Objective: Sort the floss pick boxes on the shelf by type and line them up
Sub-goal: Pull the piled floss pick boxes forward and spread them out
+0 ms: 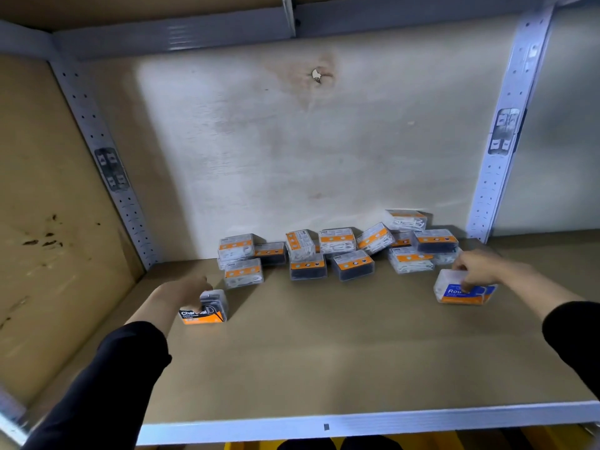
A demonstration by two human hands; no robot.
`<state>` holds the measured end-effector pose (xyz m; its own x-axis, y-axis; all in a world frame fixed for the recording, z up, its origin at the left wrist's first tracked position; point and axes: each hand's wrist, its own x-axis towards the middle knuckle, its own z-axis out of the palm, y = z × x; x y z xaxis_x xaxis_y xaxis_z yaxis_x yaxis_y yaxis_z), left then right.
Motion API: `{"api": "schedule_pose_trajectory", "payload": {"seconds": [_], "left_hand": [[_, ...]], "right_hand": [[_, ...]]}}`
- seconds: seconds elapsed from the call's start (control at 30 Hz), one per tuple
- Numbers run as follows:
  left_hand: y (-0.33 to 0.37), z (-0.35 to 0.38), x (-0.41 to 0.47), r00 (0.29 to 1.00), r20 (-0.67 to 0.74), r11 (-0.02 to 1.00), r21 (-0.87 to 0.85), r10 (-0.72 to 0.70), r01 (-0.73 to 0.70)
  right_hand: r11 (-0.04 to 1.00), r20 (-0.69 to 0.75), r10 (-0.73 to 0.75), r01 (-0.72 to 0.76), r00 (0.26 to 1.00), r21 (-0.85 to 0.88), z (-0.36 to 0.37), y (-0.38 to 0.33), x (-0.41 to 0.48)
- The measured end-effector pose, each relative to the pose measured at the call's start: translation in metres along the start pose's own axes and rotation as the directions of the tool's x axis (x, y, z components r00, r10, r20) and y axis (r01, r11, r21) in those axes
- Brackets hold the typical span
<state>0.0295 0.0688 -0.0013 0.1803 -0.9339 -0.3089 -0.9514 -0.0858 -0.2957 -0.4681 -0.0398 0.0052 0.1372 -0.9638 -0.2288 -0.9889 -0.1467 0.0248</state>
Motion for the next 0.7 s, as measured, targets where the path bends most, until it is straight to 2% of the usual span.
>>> {"api": "schedule_pose_trajectory", "payload": {"seconds": [0.2, 0.37, 0.5, 0.7], "left_hand": [[-0.008, 0.010, 0.008, 0.996, -0.084, 0.995, -0.095, 0.012, -0.020], [-0.016, 0.018, 0.006, 0.979, -0.201, 0.973, -0.230, -0.028, -0.019], [-0.018, 0.025, 0.003, 0.962, -0.273, 0.966, -0.255, -0.028, -0.044], [-0.009, 0.030, -0.002, 0.959, -0.282, 0.973, -0.227, -0.037, -0.029]], "right_hand": [[1.000, -0.026, -0.013, 0.013, 1.000, 0.004, 0.004, -0.003, -0.004], [0.995, -0.189, -0.077, 0.088, 0.979, 0.050, 0.011, 0.005, -0.007], [0.994, -0.237, -0.075, 0.093, 0.969, 0.063, 0.017, 0.011, -0.012], [0.996, -0.260, -0.073, 0.081, 0.963, 0.020, 0.023, 0.010, -0.012]]}}
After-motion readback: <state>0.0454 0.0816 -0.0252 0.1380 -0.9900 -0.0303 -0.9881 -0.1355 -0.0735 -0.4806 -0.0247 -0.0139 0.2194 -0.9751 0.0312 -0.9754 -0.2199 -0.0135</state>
